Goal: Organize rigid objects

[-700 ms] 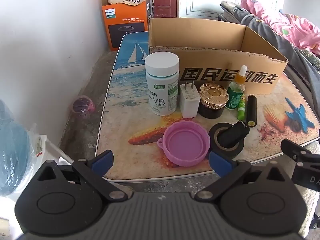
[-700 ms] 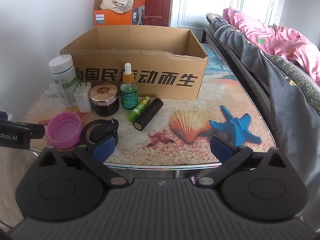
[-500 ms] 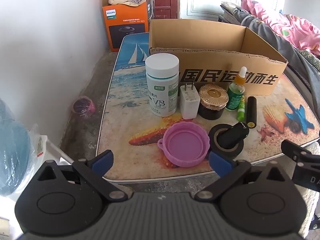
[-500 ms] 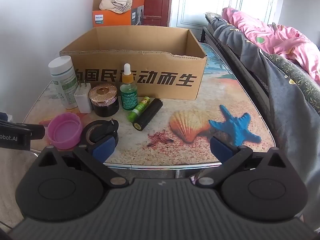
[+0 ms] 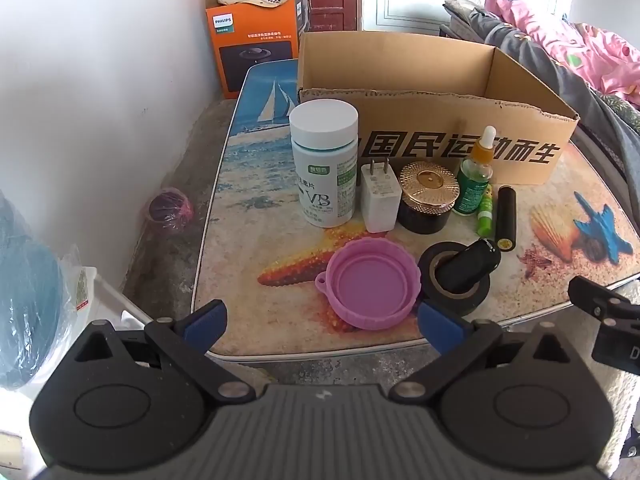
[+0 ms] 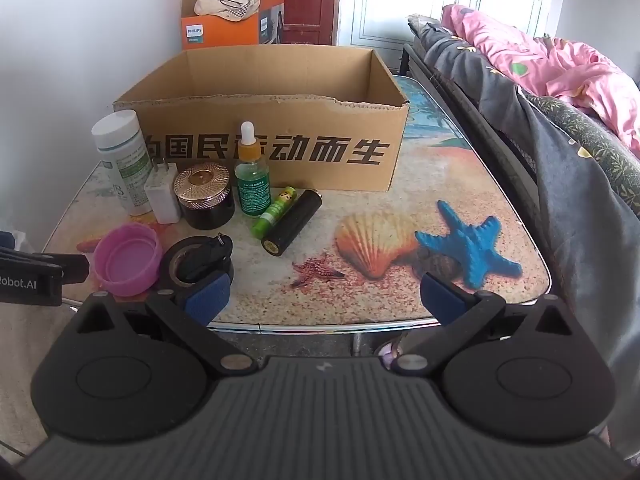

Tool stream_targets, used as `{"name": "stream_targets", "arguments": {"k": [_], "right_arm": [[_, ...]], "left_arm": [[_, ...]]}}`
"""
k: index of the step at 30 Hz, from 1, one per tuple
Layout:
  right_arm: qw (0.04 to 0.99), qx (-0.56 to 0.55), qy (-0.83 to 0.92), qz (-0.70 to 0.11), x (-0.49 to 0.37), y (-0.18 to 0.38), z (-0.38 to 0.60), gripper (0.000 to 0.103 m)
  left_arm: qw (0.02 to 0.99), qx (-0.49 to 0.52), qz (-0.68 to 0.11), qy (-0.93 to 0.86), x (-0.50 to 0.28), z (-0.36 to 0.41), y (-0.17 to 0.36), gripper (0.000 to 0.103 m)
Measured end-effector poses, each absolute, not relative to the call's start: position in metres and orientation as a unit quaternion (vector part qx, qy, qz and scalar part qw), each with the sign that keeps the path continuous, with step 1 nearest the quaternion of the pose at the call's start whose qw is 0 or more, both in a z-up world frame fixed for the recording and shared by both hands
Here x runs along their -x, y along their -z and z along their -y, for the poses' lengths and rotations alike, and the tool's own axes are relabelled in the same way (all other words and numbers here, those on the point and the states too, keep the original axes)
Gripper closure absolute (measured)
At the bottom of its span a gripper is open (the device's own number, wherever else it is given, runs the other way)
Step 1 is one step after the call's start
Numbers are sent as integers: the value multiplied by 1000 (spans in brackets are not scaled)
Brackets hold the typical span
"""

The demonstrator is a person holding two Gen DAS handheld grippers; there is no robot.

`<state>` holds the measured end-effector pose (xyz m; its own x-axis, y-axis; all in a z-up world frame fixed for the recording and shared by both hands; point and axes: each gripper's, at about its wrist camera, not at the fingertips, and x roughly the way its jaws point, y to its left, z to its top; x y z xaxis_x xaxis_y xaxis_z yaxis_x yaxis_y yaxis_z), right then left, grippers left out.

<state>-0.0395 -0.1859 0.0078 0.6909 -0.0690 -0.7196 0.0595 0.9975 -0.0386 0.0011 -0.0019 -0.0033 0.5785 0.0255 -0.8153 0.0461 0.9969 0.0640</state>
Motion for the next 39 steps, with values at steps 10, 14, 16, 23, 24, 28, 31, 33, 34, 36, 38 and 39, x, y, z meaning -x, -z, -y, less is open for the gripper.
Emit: {"name": "stream_targets", "arguments": {"k": [10,14,16,23,24,28,31,33,34,36,38,39], "right_arm": [[918,6,35,-396,38,-8,186,1],[918,3,34,-396,38,-7,186,1],[918,3,33,-396,37,-9,187,1],[917,0,29,-397,36,-8,186,1],[917,0,29,-397,36,-9,185,1],[917,0,28,-398,36,-8,185,1],[917,0,28,-397,36,-8,185,1],[917,0,28,-397,36,-8,185,1],[917,0,28,-397,35,-8,185,1],[917,0,27,-397,35,-8,185,1],[917,0,28,-397,35,-8,185,1],[917,0,28,-397,35,-8,185,1]], "left_arm": [[886,-40,-461,2,-1,1,5,1],[886,-40,-463,0,-2,1,5,1],[885,-39,-463,0,-2,0,5,1],[884,-40,-465,-1,-3,0,5,1],[884,-40,-465,-2,-3,0,5,1],[884,-40,-465,-2,-3,0,6,1],[884,-40,-466,-3,-3,-1,6,1],[884,-39,-466,-3,-4,-1,6,1],[884,-39,-467,-3,-3,-2,6,1],[884,-39,-467,-3,-4,-2,6,1],[884,-40,-467,-3,-4,-2,6,1],[883,-40,-467,-3,-4,-2,6,1]]}}
